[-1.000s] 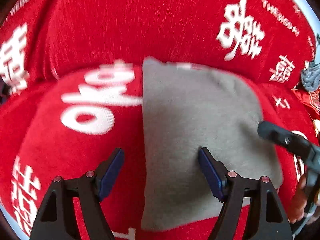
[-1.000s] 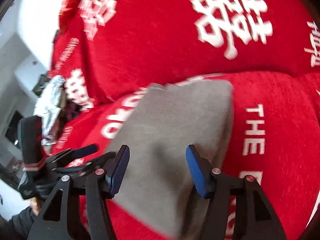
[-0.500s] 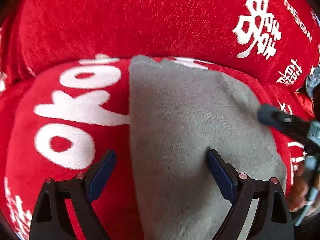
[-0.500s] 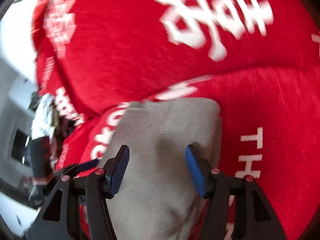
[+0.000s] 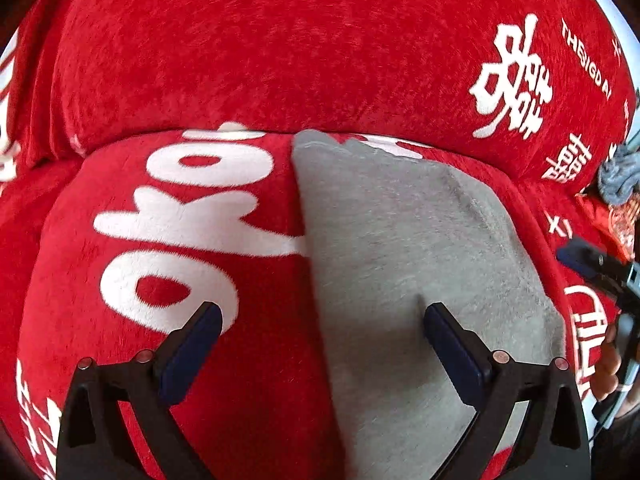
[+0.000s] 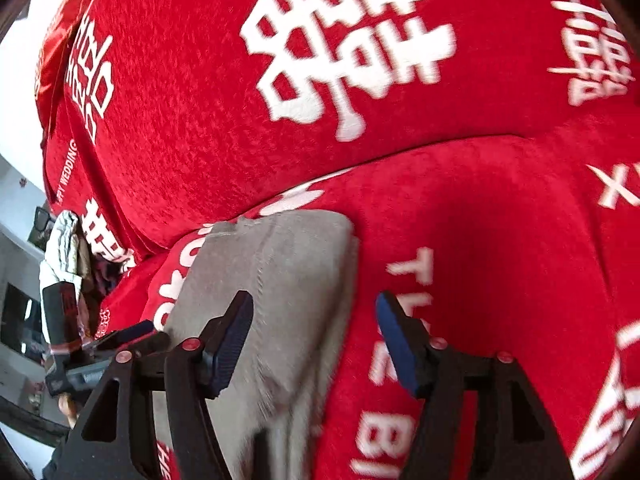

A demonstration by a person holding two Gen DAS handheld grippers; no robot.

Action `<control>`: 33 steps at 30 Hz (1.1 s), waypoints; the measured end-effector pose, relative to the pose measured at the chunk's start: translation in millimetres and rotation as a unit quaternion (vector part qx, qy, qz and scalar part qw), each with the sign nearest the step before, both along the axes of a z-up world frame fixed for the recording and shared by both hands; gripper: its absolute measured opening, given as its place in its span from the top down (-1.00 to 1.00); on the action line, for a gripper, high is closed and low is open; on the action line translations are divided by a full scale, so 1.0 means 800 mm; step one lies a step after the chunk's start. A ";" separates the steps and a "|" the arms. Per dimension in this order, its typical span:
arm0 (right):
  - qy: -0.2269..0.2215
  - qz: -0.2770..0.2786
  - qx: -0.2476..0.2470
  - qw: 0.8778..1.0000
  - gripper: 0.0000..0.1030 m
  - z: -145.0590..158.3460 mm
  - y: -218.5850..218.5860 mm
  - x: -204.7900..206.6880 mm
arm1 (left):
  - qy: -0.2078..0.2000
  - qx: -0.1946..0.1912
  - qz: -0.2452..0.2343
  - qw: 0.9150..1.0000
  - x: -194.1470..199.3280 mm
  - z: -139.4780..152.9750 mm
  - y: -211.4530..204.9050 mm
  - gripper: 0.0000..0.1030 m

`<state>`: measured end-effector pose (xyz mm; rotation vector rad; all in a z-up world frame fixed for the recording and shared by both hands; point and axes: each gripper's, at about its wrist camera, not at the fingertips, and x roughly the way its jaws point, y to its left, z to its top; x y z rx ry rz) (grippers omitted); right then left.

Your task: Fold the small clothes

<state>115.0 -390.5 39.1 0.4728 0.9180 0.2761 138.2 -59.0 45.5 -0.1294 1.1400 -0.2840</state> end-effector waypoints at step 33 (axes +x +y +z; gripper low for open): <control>0.026 0.063 -0.014 0.998 0.33 -0.025 0.101 0.009 | 0.015 -0.002 -0.080 0.997 0.014 -0.004 -0.079 0.04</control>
